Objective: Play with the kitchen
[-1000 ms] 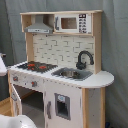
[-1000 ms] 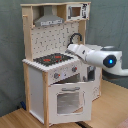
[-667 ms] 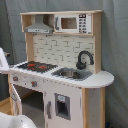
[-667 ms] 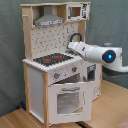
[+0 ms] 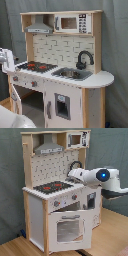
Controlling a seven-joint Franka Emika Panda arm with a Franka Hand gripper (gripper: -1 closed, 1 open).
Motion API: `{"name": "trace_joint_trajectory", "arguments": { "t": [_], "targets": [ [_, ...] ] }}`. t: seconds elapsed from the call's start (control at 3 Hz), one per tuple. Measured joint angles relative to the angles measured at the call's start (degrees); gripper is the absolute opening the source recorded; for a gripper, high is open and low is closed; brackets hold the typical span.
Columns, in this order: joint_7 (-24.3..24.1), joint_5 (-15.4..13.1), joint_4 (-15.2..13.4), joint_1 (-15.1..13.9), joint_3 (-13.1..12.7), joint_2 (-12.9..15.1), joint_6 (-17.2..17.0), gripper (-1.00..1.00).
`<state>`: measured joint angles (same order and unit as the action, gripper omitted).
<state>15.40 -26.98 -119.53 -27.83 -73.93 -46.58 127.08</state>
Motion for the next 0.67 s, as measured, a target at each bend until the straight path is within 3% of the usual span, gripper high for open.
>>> {"name": "trace_joint_trajectory", "arguments": {
  "t": [0.67],
  "targets": [
    [5.1,3.19,-1.7,0.06,0.02,9.46,-3.02,1.0]
  ]
}}
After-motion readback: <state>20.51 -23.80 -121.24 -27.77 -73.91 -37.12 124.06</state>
